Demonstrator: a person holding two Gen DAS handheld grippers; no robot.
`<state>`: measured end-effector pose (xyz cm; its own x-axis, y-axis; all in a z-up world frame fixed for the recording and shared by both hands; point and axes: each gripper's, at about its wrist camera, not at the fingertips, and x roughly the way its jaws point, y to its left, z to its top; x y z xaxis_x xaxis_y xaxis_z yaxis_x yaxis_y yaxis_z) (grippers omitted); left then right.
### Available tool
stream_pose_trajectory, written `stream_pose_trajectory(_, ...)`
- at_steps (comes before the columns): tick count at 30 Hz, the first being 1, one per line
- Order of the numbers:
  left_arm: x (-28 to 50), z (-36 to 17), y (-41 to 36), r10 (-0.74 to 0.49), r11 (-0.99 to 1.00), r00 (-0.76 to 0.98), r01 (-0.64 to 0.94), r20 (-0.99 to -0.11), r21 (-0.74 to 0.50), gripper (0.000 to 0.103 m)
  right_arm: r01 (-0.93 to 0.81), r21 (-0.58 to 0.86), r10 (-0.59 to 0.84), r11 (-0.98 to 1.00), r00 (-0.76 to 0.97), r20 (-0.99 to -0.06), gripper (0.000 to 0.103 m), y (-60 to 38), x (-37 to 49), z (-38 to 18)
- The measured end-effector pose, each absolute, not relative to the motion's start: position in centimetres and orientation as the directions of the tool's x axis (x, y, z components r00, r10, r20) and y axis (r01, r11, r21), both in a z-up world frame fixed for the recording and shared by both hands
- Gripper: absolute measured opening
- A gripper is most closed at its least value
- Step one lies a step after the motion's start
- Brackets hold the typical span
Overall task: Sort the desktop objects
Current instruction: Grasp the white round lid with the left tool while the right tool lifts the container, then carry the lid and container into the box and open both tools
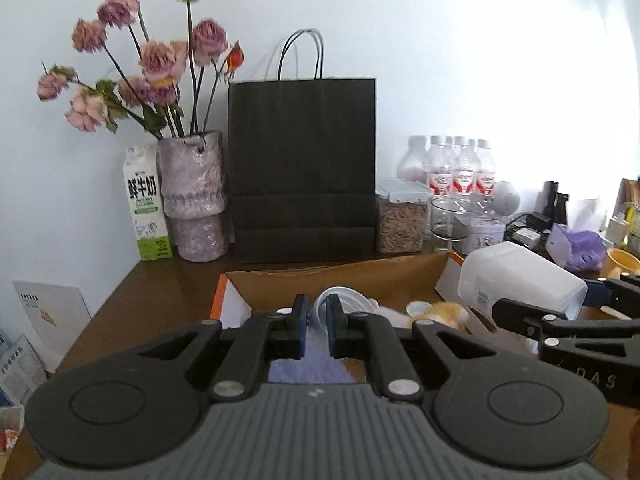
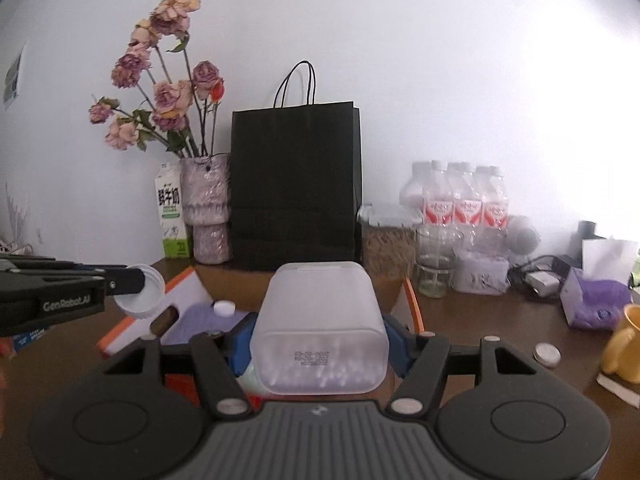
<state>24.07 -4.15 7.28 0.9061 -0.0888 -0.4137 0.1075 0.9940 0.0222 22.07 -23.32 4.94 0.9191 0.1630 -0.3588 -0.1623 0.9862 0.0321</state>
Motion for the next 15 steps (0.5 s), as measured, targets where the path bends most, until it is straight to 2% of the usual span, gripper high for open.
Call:
stream_pose_trajectory(6, 29.3, 5.8, -3.7, -0.063, 0.998, 0.872, 0.065, -0.485, -0.012, 0.01, -0.16, 0.038, 0.162, 0.986, 0.907, -0.389, 0.063, -22.1, 26.8, 3.9)
stream_pose_trajectory(15, 35.3, 3.2, -3.6, -0.017, 0.999, 0.806, 0.041, -0.592, 0.028, 0.01, -0.134, 0.0, 0.117, 0.991, 0.865, -0.488, 0.063, -21.7, 34.0, 1.3)
